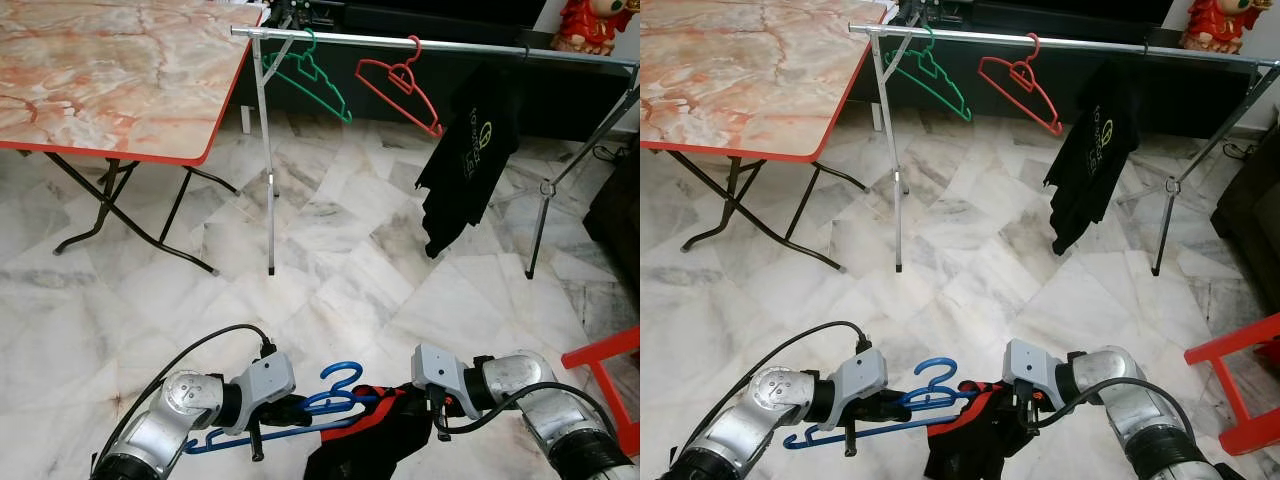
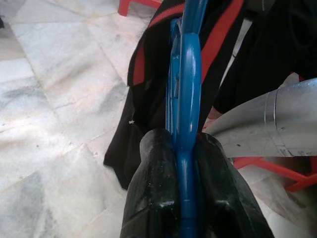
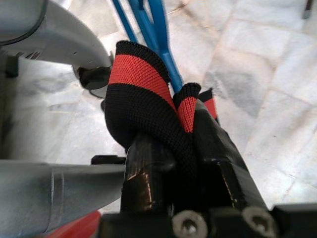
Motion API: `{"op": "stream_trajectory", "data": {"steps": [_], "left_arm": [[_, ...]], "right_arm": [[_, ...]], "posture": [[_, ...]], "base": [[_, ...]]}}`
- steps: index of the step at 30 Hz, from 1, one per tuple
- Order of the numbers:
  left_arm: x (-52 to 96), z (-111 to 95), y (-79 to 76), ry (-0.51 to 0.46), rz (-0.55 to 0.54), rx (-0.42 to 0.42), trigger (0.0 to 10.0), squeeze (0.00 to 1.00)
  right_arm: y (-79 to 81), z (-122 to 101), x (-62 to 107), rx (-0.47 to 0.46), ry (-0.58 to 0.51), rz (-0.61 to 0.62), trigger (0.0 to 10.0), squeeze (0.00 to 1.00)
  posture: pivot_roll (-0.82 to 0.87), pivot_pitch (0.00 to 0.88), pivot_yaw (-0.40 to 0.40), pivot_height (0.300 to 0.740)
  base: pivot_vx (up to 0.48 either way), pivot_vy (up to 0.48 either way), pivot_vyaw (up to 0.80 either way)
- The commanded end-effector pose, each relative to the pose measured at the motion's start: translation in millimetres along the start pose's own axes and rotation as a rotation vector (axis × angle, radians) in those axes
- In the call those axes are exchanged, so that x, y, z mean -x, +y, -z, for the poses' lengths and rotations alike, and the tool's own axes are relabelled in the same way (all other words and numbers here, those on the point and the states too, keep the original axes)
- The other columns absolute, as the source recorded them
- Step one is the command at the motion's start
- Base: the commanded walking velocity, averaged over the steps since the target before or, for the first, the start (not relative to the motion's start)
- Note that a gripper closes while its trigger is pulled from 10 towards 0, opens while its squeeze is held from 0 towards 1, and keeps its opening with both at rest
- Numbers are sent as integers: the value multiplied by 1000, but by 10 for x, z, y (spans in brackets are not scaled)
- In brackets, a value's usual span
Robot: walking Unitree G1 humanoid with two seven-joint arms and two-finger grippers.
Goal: Hang hanger
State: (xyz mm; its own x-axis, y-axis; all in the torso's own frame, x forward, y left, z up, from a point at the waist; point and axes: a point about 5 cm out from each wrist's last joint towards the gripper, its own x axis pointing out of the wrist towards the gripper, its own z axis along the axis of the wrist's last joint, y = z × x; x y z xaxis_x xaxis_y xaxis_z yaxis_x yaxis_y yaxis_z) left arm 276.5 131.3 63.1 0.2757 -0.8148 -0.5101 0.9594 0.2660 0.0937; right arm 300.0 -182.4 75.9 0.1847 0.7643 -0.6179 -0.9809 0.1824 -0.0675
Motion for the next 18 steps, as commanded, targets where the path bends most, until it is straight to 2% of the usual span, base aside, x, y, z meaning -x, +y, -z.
{"op": "stream_trajectory", "data": {"steps": [1, 3, 5, 7, 9, 11, 15, 18], "left_arm": [[14, 42, -35, 9, 1, -3, 0, 0], [49, 74, -36, 18, -10, -1, 0, 0], [179, 172, -40, 37, -36, 21, 0, 0], [216, 196, -41, 43, -40, 27, 0, 0], [328, 244, -36, 52, -56, 37, 0, 0], [517, 302, -13, 86, -75, 42, 0, 0], [615, 350, 12, 135, -81, 30, 0, 0], [711, 404, 78, 189, -117, 12, 0, 0]], "right_arm": [[-39, -9, 61, -8, -31, 45, 0, 0], [-53, 7, 90, -14, -34, 72, 0, 0], [-82, 83, 192, -41, -36, 143, 0, 0], [-90, 101, 217, -50, -36, 161, 0, 0], [-75, 158, 272, -74, -34, 178, 0, 0], [35, 293, 319, -77, 24, 136, 0, 0], [107, 365, 311, -99, 51, 103, 0, 0], [207, 500, 290, -72, 164, 52, 0, 0]], "posture": [[17, 187, -110, 740], [17, 192, -109, 740], [16, 197, -109, 740], [19, 205, -108, 740], [23, 214, -97, 740], [23, 222, -90, 740], [21, 226, -86, 740], [19, 228, -80, 740]], "base": [[0, 0, 0], [0, 0, 0], [0, 0, 0], [0, 0, 0], [0, 0, 0], [0, 0, 0], [0, 0, 0], [0, 0, 0]]}}
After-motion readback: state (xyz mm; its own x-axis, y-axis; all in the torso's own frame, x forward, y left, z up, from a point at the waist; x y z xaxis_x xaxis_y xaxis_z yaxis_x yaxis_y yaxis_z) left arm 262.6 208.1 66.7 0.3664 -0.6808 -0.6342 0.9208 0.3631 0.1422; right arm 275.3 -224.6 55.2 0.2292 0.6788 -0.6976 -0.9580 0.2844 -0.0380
